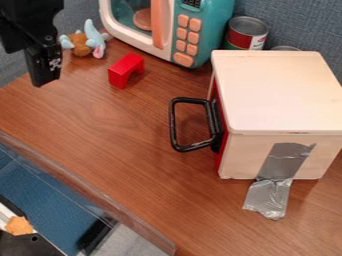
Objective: Opened the closed drawer
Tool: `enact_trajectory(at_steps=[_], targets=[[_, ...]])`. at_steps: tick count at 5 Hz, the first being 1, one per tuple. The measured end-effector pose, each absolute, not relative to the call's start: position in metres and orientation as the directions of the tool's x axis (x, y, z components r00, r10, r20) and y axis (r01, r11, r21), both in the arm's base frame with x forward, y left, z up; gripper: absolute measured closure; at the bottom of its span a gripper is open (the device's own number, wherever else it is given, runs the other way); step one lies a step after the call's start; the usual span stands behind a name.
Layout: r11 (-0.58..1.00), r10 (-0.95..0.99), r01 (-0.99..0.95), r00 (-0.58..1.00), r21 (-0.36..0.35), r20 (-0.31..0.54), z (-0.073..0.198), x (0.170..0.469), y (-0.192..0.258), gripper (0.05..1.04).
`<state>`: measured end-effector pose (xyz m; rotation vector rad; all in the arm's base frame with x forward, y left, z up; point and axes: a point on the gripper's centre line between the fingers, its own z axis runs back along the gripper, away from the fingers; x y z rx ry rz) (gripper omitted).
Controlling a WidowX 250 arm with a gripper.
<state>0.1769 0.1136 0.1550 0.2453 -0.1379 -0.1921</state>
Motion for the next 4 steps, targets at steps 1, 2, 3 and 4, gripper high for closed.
enact_trajectory(at_steps=[1, 2, 3, 4], targets=[[0.958, -0.18, 0.148, 0.977, 0.245, 0.113, 0.15, 0.177, 0.111, 0.083], [0.982, -0.003, -0.031, 0.983, 0.184, 0.181, 0.128, 0.195, 0.079, 0.083], [0.98, 0.095, -0.13, 0.97, 0.148, 0.224, 0.109, 0.213, 0.052, 0.083], [0.97, 0.199, -0.226, 0.951, 0.093, 0.236, 0.098, 0.226, 0.042, 0.083]])
